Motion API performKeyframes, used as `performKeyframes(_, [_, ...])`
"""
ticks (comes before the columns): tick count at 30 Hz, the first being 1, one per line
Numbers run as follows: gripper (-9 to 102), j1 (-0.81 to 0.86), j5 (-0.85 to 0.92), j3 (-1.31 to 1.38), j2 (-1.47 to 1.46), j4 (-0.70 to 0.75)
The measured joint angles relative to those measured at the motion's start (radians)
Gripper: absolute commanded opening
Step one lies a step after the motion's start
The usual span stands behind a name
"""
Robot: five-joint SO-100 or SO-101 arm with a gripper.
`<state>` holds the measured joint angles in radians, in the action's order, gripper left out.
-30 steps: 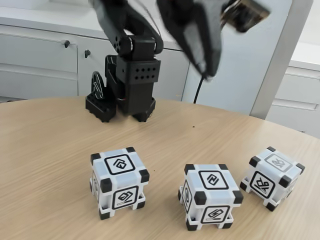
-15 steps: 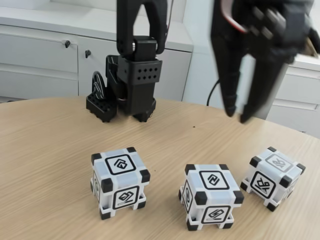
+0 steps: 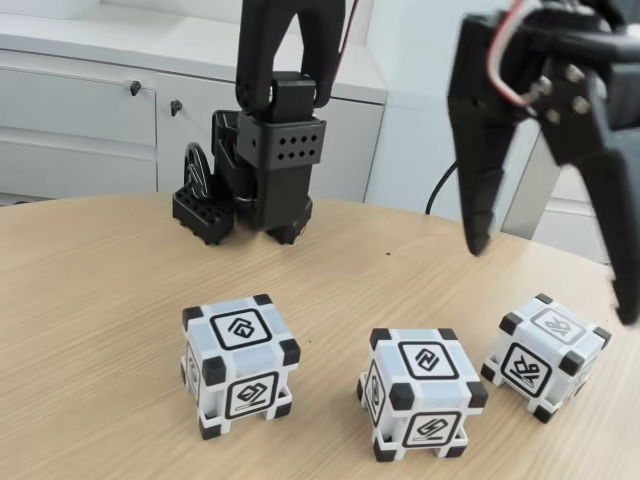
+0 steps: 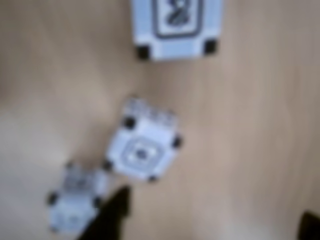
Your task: Stack cubes from left to right.
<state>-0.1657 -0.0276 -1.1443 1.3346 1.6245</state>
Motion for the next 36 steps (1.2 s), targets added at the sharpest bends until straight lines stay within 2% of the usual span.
performKeyframes(9, [36, -0.130, -0.026, 0.000, -0.040, -0.040])
performKeyframes(18, [35, -0.304, -0.130, 0.000, -0.071, -0.040])
performKeyframes(23, [35, -0.299, -0.207, 0.000, -0.204, -0.046])
performKeyframes(31, [34, -0.307, -0.212, 0.002, -0.365, -0.061])
performKeyframes(36, [25, -0.318, -0.202, 0.006, -0.377, -0.126])
